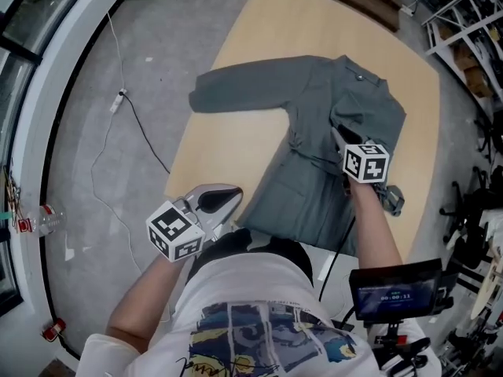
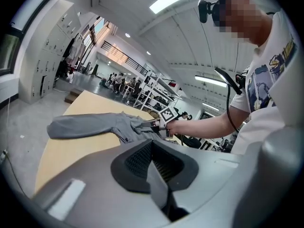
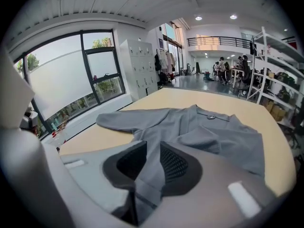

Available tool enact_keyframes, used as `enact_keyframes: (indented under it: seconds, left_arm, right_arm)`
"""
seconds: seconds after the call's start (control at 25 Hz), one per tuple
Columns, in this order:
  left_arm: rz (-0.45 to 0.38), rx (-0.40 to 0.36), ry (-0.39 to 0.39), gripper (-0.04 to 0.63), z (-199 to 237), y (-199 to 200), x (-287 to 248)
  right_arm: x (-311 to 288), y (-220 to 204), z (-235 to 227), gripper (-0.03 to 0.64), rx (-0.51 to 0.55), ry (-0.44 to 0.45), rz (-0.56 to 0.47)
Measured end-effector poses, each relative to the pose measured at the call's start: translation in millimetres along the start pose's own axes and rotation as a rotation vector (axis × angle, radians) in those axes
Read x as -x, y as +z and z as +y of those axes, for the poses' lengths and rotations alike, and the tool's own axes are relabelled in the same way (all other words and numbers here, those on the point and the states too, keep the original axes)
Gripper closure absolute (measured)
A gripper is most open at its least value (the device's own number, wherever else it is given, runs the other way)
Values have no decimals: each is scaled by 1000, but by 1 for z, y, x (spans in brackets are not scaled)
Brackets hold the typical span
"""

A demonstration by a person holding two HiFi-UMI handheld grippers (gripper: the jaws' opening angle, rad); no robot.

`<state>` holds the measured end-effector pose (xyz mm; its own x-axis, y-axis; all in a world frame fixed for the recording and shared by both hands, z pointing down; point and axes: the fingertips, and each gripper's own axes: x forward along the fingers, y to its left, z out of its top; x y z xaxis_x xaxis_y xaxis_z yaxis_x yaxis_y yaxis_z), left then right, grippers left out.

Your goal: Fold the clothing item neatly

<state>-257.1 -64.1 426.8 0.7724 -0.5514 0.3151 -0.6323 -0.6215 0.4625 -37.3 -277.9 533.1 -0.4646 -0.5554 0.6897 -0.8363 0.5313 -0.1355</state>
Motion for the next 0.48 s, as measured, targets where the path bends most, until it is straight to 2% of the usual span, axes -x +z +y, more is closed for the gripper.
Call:
enact_keyframes:
  seconds: [0.28, 0.48]
  left_arm:
    - [-21, 18, 30, 592, 24, 5, 13]
    - [-25, 28, 121, 591, 74, 5, 22]
  right_arm:
    - [54, -1, 74, 540, 25, 65, -17]
    - [85, -13, 113, 540, 35, 107, -25]
